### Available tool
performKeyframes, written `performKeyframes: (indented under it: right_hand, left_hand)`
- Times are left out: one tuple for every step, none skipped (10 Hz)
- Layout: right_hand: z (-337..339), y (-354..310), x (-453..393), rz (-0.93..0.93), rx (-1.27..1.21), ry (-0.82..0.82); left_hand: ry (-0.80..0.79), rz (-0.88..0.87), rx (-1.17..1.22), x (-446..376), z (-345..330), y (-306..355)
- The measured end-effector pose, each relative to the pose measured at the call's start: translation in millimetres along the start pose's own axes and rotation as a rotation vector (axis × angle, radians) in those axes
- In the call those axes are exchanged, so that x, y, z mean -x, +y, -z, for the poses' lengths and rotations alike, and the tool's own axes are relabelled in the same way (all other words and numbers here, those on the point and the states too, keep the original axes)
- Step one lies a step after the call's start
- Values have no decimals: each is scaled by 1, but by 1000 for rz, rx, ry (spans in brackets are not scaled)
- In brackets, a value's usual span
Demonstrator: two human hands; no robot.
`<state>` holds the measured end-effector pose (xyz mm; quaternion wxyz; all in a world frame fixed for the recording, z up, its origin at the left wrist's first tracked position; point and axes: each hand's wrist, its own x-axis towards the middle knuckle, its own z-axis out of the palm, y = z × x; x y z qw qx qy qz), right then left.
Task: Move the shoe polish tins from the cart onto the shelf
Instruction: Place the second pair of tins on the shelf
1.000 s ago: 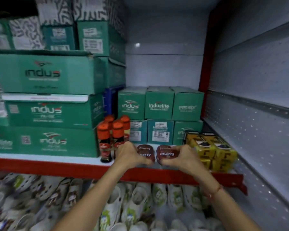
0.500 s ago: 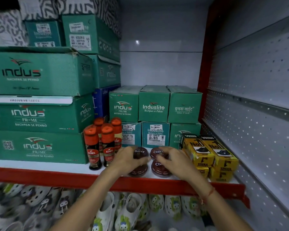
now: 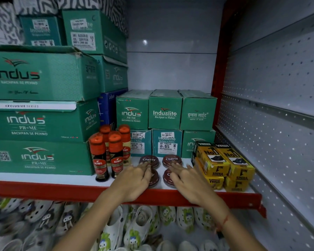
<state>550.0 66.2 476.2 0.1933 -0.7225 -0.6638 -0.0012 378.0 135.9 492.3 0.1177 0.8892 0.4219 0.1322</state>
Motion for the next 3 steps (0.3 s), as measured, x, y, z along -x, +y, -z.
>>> performKeyframes:
  right_hand:
    - [-6,-3,18,41,-1,44]
    - [-12,-3,24,36,-14,36]
    - [-5,-5,25,26,-13,70]
  left_hand:
    - [18,-10,-36,21,-3,0]
    - [38,-6,-38,27,-10,2]
    - [77,-30,-65,26,-7,7]
